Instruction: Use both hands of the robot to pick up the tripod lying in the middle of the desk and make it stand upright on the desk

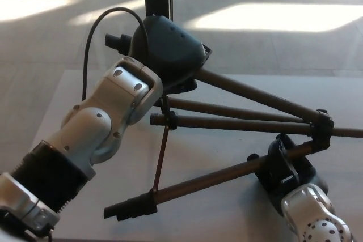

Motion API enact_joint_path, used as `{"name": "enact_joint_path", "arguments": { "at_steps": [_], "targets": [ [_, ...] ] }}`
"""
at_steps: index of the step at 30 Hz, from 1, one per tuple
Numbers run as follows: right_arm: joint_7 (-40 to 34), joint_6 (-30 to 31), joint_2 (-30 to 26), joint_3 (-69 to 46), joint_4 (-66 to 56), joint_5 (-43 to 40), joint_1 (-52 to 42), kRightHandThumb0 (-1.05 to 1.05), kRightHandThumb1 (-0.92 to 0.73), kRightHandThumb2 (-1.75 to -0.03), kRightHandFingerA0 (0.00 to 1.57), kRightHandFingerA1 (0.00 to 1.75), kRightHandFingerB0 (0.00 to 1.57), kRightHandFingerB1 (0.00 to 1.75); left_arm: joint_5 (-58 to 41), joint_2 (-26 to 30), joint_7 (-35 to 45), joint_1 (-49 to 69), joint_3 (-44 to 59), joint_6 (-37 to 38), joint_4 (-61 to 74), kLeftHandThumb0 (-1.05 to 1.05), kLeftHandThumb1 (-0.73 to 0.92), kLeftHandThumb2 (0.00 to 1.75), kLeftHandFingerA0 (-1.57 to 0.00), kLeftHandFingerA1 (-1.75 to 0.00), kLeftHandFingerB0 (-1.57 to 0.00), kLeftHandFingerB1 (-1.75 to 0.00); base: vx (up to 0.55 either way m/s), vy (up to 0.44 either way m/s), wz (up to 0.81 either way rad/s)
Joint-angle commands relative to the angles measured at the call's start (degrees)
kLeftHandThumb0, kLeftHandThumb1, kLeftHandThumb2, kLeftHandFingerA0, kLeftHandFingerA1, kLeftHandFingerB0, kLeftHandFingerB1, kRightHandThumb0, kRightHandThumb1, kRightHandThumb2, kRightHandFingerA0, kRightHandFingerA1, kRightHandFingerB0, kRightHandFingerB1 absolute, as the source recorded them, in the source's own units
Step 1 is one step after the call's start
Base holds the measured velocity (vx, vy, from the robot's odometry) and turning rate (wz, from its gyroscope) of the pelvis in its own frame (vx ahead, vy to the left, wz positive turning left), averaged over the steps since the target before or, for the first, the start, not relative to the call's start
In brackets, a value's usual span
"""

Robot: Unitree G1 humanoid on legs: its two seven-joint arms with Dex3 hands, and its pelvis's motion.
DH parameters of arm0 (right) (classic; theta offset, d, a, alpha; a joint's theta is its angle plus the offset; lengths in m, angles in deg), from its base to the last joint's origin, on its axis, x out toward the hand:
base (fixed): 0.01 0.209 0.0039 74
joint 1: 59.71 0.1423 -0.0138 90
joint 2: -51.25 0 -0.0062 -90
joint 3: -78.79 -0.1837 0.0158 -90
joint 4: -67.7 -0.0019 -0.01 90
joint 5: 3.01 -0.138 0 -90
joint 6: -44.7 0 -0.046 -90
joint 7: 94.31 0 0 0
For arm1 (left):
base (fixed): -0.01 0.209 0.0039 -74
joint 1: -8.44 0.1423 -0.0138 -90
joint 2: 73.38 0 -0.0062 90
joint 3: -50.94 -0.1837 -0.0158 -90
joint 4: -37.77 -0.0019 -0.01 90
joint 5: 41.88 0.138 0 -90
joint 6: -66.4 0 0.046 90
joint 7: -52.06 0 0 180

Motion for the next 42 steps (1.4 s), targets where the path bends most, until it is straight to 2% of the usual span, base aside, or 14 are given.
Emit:
{"name": "enact_joint_path", "arguments": {
  "at_steps": [1, 4, 5, 7, 14, 15, 24, 25, 26, 27, 33, 39, 40, 42],
  "targets": [
    [-1.53, 1.67, 1.65, -0.73, 0.27, 3.11, -0.63, -0.32, -0.58, -0.89, 1.26, 1.74, 0.95, 1.49, -0.06, -0.34, 0.14, -0.12, 0.27, 0.05, 0.25, -0.30, 0.64, 0.78, -0.93, -1.57, -0.82, -0.94, 0.00, 0.000, 0.00],
    [-6.01, 2.95, 0.77, -1.25, -0.36, 5.04, 0.67, -0.35, -0.66, -0.79, 1.07, 1.75, 0.84, 1.69, -0.47, -0.61, -0.27, 0.07, 0.15, 0.56, -0.26, -0.29, 0.61, 0.77, -0.93, -1.53, -0.82, -0.89, 0.00, 0.000, 0.00],
    [-5.29, 2.79, 0.13, -2.01, 0.09, 4.62, 1.11, -0.40, -0.50, -1.02, 1.27, 1.40, 1.15, 1.33, 0.10, -0.46, -1.21, 0.23, -0.06, 0.64, -0.32, -0.33, 0.47, 0.97, -1.18, -1.29, -0.82, -0.90, 0.00, 0.000, 0.00],
    [-3.75, 4.50, -1.59, -2.86, -0.90, 3.73, 1.77, -0.31, -0.53, -0.97, 1.09, 1.75, 0.89, 1.75, 1.07, -0.10, -1.82, 0.20, -0.54, 0.72, -0.23, -0.31, 0.62, 0.73, -0.93, -1.64, -0.84, -0.91, 0.00, 0.000, 0.00],
    [0.92, 14.12, -11.55, -2.77, -3.27, 3.29, 10.33, -0.32, -0.41, -1.21, 1.32, 1.48, 1.17, 1.37, -3.31, 0.99, -1.62, -1.33, 2.80, 2.40, -1.96, -0.28, 0.63, 0.74, -0.92, -1.53, -0.80, -0.84, 0.00, 0.000, 0.00],
    [1.07, 14.70, -12.06, -2.83, -3.45, 3.19, 10.98, -0.26, -0.37, -1.34, 1.10, 1.75, 0.89, 1.68, -3.46, 1.12, -0.78, -1.70, 3.00, 2.40, -2.06, -0.28, 0.65, 0.75, -0.91, -1.47, -0.77, -0.81, 0.00, 0.000, 0.00],
    [0.59, 24.42, -18.85, -4.00, -2.70, 3.52, 19.74, -0.29, -0.41, -1.12, 1.02, 1.75, 0.77, 1.75, -1.58, 4.28, -5.24, -2.18, 3.18, 3.57, -2.52, -0.31, 0.62, 0.80, -0.95, -1.68, -0.88, -1.13, 0.00, 0.000, 0.00],
    [0.22, 26.02, -19.50, -4.51, -2.04, 3.21, 20.98, -0.29, -0.43, -1.13, 1.02, 1.75, 0.80, 1.73, -1.76, 4.66, -4.08, -2.08, 3.16, 3.30, -2.23, -0.38, 0.51, 1.00, -1.21, -1.32, -0.90, -0.99, 0.00, 0.000, 0.00],
    [1.61, 25.86, -20.26, -4.00, -1.95, 4.06, 21.43, -0.28, -0.42, -1.20, 1.03, 1.75, 0.91, 1.65, -1.97, 5.15, -4.30, -1.78, 3.22, 3.53, -2.05, -0.33, 0.61, 0.76, -0.96, -1.65, -0.91, -1.08, 0.00, 0.000, 0.00],
    [2.75, 26.51, -20.94, -3.85, -2.03, 4.08, 21.72, -0.29, -0.46, -1.20, 1.02, 1.75, 0.90, 1.66, -1.58, 5.73, -3.84, -1.57, 2.93, 3.51, -1.72, -0.37, 0.49, 0.99, -1.19, -1.31, -0.88, -0.95, 0.00, 0.000, 0.00],
    [9.17, 29.82, -25.13, -2.97, -1.98, 5.22, 24.02, -0.32, -0.40, -1.28, 1.03, 1.75, 0.82, 1.64, -2.58, 6.54, -1.84, 0.27, 2.91, 2.44, -0.99, -0.30, 0.64, 0.67, -0.87, -1.58, -0.76, -0.74, 0.00, 0.000, 0.00],
    [12.06, 27.25, -26.89, 2.97, -5.86, 11.72, 24.88, -0.30, -0.29, -1.50, 1.04, 1.75, 0.93, 1.54, -4.02, 6.02, -1.75, 2.41, 3.85, 1.78, -0.07, -0.28, 0.60, 0.65, -0.82, -0.77, -0.73, -0.63, 0.00, 0.000, 0.00],
    [8.77, 28.02, -26.19, 4.86, -7.19, 14.04, 26.56, -0.28, -0.35, -1.43, 1.05, 1.75, 0.92, 1.53, -3.25, 5.46, -3.60, 3.80, 3.77, 1.08, 0.11, -0.26, 0.57, 0.64, -0.84, -1.61, -0.82, -1.05, 0.00, 0.000, 0.00],
    [11.04, 27.19, -27.44, 7.74, -7.41, 16.09, 27.86, -0.27, -0.35, -1.34, 1.01, 1.75, 0.84, 1.56, -3.65, 4.60, -2.30, 5.27, 4.22, -0.43, 1.10, -0.25, 0.62, 0.70, -0.93, -1.64, -0.87, -0.99, 0.00, 0.000, 0.00]
  ]
}}
